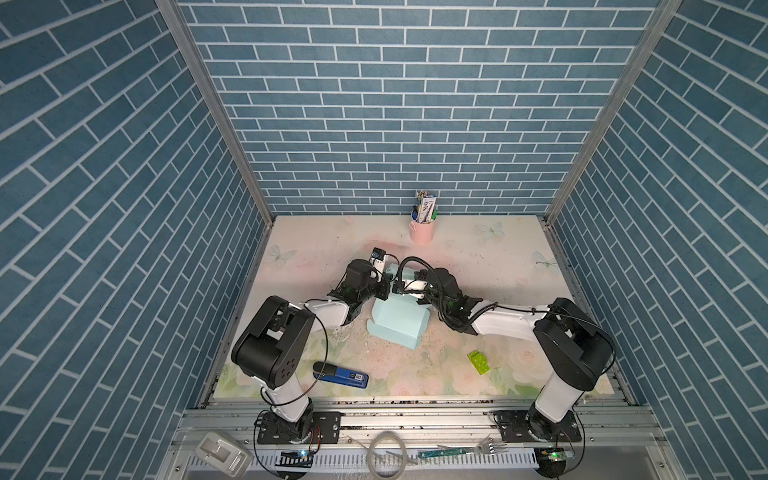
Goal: Fold the paper box
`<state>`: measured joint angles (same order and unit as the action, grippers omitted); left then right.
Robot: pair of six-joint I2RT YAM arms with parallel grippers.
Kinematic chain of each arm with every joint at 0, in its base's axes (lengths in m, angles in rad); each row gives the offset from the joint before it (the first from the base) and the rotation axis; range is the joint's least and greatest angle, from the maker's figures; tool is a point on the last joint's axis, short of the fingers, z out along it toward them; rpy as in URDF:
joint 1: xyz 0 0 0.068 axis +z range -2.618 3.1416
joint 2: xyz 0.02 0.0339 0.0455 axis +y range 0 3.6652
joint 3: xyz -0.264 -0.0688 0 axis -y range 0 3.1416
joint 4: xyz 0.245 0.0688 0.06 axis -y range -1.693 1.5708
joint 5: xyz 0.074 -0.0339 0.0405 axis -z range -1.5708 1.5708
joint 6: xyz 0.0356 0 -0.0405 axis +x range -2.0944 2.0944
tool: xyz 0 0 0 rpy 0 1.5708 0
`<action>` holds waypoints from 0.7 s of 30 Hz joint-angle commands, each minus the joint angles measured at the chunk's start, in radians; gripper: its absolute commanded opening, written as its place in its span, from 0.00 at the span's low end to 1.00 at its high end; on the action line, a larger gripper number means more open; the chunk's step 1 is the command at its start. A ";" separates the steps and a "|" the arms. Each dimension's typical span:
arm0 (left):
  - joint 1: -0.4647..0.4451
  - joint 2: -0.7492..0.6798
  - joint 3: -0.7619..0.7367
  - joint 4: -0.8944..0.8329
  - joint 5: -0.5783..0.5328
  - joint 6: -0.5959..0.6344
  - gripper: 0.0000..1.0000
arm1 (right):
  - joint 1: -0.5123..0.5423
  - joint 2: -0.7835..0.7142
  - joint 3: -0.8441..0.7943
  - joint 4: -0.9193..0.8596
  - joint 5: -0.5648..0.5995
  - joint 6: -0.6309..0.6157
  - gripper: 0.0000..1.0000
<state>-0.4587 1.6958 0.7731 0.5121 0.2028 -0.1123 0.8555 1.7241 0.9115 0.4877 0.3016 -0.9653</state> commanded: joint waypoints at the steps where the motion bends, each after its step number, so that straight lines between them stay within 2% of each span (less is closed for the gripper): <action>1: -0.012 -0.036 -0.020 0.029 -0.012 0.007 0.17 | -0.002 -0.018 0.009 0.018 -0.015 0.039 0.00; 10: -0.014 -0.056 -0.041 0.023 -0.026 -0.023 0.12 | -0.005 -0.014 0.012 0.029 -0.021 0.081 0.00; 14: -0.020 -0.075 -0.035 -0.019 -0.076 -0.058 0.09 | -0.008 -0.027 0.013 0.027 -0.028 0.125 0.00; 21: -0.034 -0.125 -0.036 -0.123 -0.164 -0.140 0.08 | -0.011 -0.129 -0.002 -0.019 -0.095 0.314 0.40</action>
<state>-0.4850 1.5990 0.7399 0.4377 0.0891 -0.1989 0.8497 1.6630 0.9115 0.4767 0.2539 -0.7837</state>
